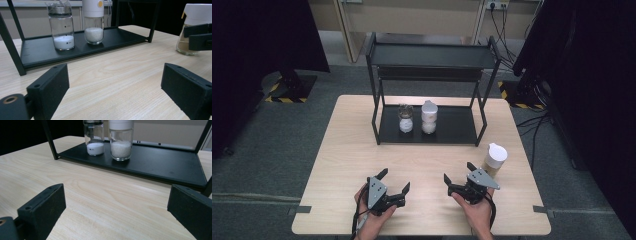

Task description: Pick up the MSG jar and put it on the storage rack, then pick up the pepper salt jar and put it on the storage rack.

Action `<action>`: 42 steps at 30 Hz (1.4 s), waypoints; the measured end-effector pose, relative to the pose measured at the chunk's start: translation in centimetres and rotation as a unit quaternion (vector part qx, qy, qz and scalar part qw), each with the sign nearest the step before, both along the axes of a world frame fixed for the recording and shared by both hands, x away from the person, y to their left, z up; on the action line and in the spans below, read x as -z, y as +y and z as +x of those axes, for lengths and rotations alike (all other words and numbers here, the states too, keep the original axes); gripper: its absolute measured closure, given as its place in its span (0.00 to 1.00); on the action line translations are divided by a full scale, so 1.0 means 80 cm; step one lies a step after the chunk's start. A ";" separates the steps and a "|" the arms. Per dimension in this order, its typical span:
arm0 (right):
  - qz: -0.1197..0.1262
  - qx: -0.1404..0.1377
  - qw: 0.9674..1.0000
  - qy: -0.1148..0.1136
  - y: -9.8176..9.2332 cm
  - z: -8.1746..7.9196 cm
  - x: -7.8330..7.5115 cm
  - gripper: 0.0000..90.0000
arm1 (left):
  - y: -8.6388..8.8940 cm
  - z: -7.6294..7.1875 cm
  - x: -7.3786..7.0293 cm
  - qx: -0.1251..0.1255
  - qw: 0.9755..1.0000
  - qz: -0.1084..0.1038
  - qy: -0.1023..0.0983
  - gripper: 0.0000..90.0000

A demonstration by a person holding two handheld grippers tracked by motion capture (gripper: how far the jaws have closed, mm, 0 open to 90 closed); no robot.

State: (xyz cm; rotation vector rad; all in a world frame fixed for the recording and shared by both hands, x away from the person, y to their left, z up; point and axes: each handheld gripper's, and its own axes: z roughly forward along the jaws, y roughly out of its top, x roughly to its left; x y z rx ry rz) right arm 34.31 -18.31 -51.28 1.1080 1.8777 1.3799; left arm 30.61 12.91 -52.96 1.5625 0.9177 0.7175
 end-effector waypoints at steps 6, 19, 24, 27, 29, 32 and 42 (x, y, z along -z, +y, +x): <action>-0.005 0.000 1.000 -0.001 -0.006 -0.009 0.002 0.02 | 0.000 0.000 0.000 0.000 1.000 0.000 0.000 0.08; -0.002 0.012 1.000 -0.004 -0.027 -0.031 0.002 0.03 | 0.000 0.000 0.000 -0.001 1.000 0.000 0.000 0.08; -0.003 0.015 1.000 -0.004 -0.033 -0.039 0.003 0.03 | 0.000 0.000 0.000 0.000 1.000 0.000 0.000 0.08; -0.003 0.016 1.000 -0.003 -0.035 -0.041 0.004 0.03 | 0.000 0.000 0.000 -0.001 1.000 0.000 0.000 0.08; -0.002 0.018 1.000 -0.005 -0.038 -0.044 0.003 0.03 | 0.000 0.000 0.000 -0.001 1.000 0.000 0.000 0.08; 0.001 0.020 1.000 -0.006 -0.042 -0.048 0.002 0.03 | 0.000 0.000 0.000 0.000 1.000 -0.001 0.001 0.08; 0.012 0.042 0.999 -0.010 -0.059 -0.056 0.000 0.03 | 0.000 0.000 0.000 -0.001 1.000 -0.001 -0.001 0.08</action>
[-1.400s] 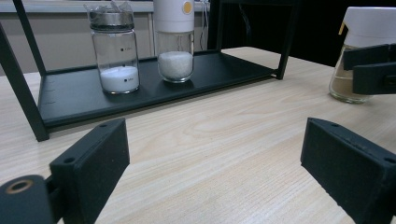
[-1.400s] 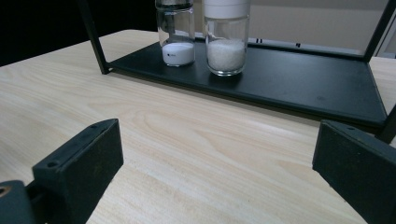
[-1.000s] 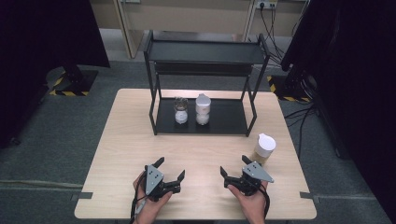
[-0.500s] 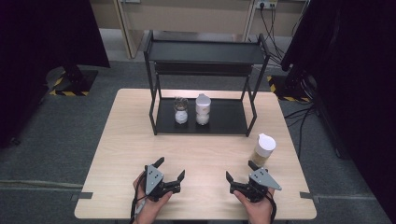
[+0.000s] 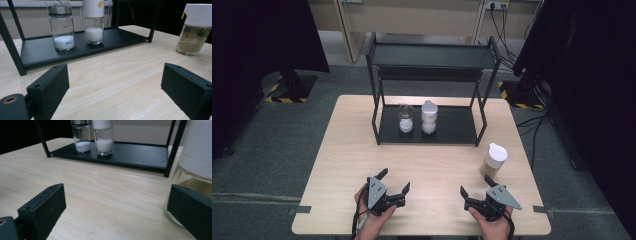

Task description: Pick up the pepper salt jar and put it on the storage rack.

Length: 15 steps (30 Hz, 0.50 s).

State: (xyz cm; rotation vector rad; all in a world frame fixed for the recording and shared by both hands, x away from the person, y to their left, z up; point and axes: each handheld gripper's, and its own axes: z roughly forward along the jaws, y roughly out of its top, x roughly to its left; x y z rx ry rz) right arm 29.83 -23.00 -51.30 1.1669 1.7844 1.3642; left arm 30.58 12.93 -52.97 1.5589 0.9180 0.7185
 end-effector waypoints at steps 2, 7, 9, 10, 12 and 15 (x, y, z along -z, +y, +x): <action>0.002 0.008 1.000 -0.002 -0.005 0.000 -0.002 0.03 | 0.000 0.000 0.000 0.000 1.000 0.000 0.000 0.08; 0.004 0.028 1.000 -0.004 -0.017 0.001 -0.005 0.02 | 0.000 0.000 0.000 -0.001 1.000 0.001 -0.001 0.08; 0.002 0.038 0.999 -0.004 -0.023 0.001 -0.005 0.02 | -0.001 0.000 0.000 -0.001 1.000 0.002 0.001 0.08; 0.002 0.043 0.999 -0.004 -0.026 0.001 -0.005 0.02 | 0.000 0.000 0.000 -0.001 1.000 0.001 0.001 0.08; 0.006 0.051 0.999 -0.003 -0.032 0.001 -0.005 0.02 | 0.000 0.000 0.000 -0.001 1.000 0.001 0.000 0.08; 0.008 0.062 0.998 -0.004 -0.041 0.003 -0.006 0.02 | 0.000 0.000 0.000 0.000 1.000 0.000 -0.001 0.08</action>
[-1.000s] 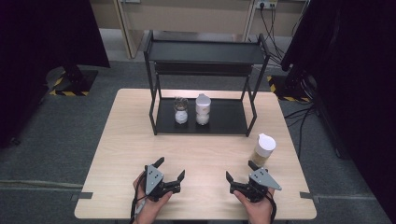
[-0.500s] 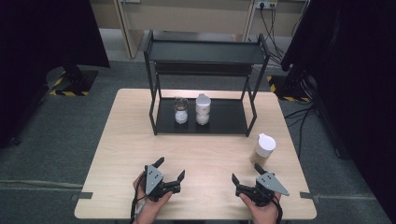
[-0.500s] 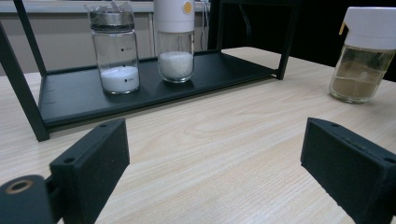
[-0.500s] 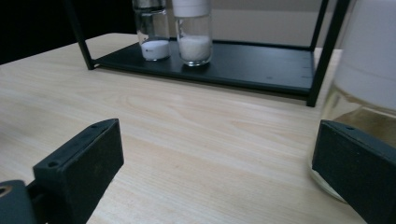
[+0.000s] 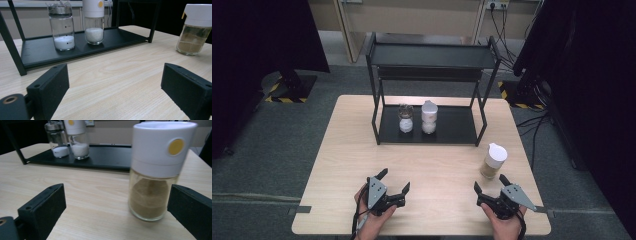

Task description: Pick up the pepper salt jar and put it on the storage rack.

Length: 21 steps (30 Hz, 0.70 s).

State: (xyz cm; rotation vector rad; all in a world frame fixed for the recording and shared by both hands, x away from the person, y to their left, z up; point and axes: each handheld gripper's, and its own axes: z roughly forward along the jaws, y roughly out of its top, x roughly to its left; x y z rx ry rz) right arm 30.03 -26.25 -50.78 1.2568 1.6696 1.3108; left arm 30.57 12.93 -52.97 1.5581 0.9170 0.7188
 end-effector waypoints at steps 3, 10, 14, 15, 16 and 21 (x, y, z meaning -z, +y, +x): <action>0.000 0.012 1.000 -0.003 -0.008 0.003 -0.003 0.02 | 0.000 0.000 0.000 0.001 1.000 0.000 0.000 0.08; -0.008 0.033 0.999 -0.008 -0.023 0.030 -0.008 0.04 | 0.000 0.000 0.000 -0.001 1.000 -0.001 0.000 0.08; -0.012 0.033 0.999 -0.007 -0.026 0.048 -0.008 0.07 | 0.001 0.000 0.000 -0.003 1.000 -0.004 0.001 0.08; -0.013 0.034 0.999 -0.007 -0.026 0.052 -0.009 0.08 | 0.001 0.000 0.000 -0.003 1.000 -0.004 0.001 0.08; -0.013 0.034 0.999 -0.007 -0.026 0.052 -0.009 0.08 | 0.001 0.000 0.000 -0.003 1.000 -0.004 0.001 0.08; -0.020 0.031 0.999 -0.006 -0.026 0.069 -0.009 0.12 | 0.001 0.000 0.000 -0.003 1.000 -0.004 0.002 0.08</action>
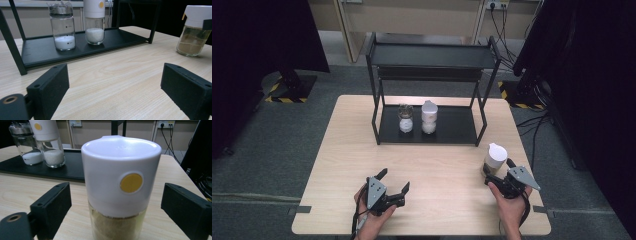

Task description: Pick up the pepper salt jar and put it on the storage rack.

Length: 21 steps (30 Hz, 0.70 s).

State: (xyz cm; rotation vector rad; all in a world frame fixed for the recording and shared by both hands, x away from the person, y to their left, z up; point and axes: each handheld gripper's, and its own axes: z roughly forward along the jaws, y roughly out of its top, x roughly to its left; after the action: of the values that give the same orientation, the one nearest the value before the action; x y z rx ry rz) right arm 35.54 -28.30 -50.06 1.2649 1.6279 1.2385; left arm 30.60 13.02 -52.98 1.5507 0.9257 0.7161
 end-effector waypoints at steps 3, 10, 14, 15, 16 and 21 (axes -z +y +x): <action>-0.006 -0.003 1.000 0.005 0.001 0.009 0.003 0.15 | 0.000 0.000 0.000 0.000 1.000 -0.001 0.001 0.08; -0.014 -0.012 1.000 0.007 0.000 0.021 0.008 0.33 | 0.000 0.000 0.000 0.000 1.000 -0.001 0.000 0.08; -0.013 -0.013 1.000 0.004 0.000 0.021 0.009 0.34 | 0.000 0.000 0.000 0.000 1.000 0.000 -0.001 0.08; -0.010 -0.013 1.000 0.002 0.000 0.020 0.009 0.34 | 0.000 0.000 0.000 0.000 1.000 0.000 0.000 0.08; -0.010 -0.013 1.000 0.002 0.000 0.020 0.009 0.34 | 0.000 0.000 0.000 0.000 1.000 0.000 0.000 0.08; -0.007 -0.008 1.000 -0.004 0.002 0.017 0.008 0.34 | 0.000 0.000 0.000 0.000 1.000 -0.001 0.000 0.08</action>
State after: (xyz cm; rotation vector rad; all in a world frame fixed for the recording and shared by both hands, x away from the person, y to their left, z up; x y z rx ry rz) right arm 36.90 -28.15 -50.69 1.2395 1.6405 1.2379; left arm 30.60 13.04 -52.98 1.5500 0.9264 0.7152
